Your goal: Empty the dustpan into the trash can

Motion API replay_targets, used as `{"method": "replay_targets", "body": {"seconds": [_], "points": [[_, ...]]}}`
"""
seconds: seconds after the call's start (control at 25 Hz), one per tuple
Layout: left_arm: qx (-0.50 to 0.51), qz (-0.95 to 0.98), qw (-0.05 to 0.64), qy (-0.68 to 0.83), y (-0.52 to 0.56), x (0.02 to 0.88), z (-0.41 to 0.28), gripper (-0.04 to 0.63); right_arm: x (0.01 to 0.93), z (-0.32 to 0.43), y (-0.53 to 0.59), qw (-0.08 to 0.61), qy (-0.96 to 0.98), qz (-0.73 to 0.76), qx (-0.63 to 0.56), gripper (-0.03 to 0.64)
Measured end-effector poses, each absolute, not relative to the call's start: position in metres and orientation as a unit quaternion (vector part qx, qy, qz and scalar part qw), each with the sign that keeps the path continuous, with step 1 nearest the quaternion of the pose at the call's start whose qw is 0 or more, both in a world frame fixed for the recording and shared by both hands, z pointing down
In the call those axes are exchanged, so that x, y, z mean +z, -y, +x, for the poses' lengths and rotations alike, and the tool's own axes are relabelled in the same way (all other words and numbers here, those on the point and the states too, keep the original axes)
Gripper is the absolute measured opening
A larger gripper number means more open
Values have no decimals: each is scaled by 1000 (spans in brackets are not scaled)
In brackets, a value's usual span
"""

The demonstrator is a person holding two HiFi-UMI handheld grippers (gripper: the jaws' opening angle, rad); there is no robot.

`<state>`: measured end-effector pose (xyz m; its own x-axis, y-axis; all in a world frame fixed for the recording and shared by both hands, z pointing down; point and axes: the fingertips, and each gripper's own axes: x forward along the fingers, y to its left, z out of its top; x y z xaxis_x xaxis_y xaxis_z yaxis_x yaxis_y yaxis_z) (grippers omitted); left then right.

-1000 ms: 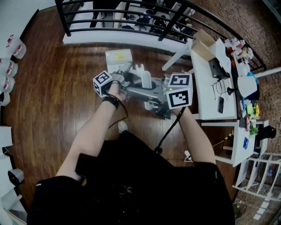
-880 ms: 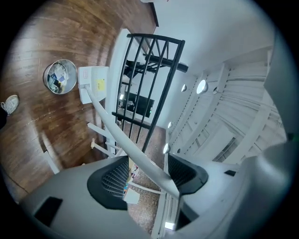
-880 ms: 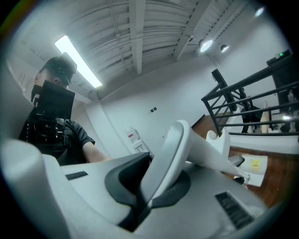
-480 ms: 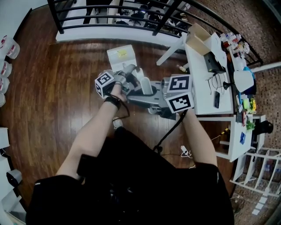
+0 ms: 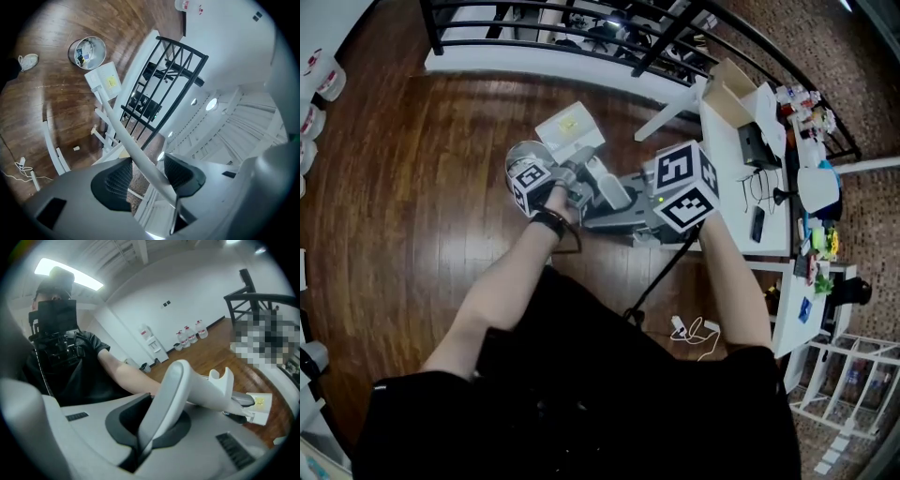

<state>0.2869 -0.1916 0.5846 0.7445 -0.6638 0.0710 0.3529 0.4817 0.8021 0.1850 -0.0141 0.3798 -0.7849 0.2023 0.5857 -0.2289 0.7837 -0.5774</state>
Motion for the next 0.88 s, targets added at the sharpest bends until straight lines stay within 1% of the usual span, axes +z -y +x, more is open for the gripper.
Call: {"method": "replay_targets", "body": {"seconds": [0.32,0.88], "points": [[-353,359,843,190,187,595,272,199,394,171,4,417,844,-69,330,8],[-410,289,844,188,186,603,232,183,414,136,-9,535,767,-158,319,8]]}}
